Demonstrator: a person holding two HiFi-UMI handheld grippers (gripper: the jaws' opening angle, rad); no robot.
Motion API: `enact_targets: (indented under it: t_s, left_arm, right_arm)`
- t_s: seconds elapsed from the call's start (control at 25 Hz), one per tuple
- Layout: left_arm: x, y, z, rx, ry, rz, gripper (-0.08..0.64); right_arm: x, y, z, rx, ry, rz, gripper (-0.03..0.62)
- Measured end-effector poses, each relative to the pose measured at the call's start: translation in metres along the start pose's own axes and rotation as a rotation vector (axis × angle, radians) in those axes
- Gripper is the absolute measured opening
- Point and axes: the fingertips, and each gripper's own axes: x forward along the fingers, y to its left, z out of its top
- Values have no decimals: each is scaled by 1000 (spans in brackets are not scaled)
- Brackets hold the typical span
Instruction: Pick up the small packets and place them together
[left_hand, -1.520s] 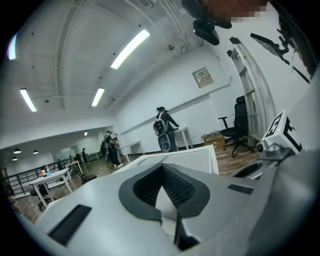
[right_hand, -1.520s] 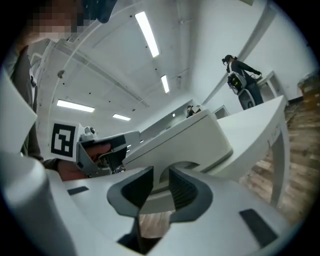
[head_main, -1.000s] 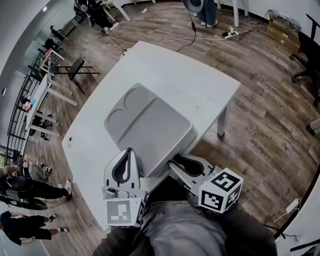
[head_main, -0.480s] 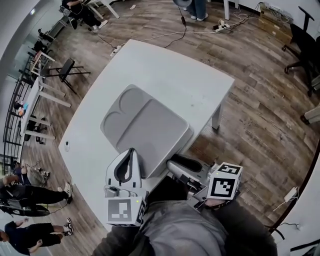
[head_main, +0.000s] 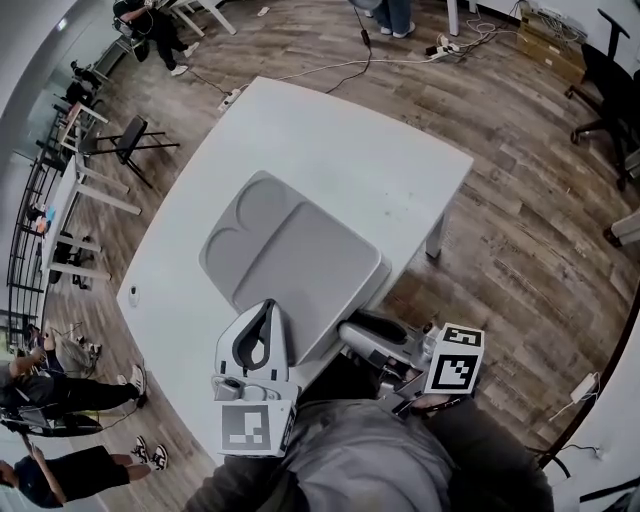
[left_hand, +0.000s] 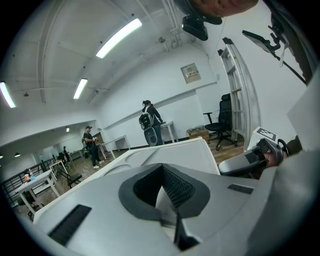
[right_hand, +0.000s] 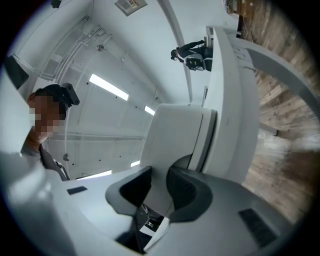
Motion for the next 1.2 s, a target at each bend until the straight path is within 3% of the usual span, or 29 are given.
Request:
enact_targets:
  t_s: [0.76, 0.92, 1.04, 1.08, 1.2]
  left_arm:
    - [2, 4, -1, -50, 35, 14, 0]
    - [3, 4, -1, -62, 48, 11, 0]
    - [3, 2, -3, -66, 67, 5, 0]
    - [3, 1, -4, -71, 77, 1, 0]
    - [4, 2, -6, -96, 103, -17, 0]
  right_arm:
    - [-20, 8, -4, 24, -14, -39, 97]
    - [-22, 12, -4, 16, 12, -91, 101]
    - [-25, 14, -3, -7, 44, -207, 138]
    - [-25, 16, -1, 1, 49, -238, 235]
    - [-22, 20, 6, 45, 49, -315, 307]
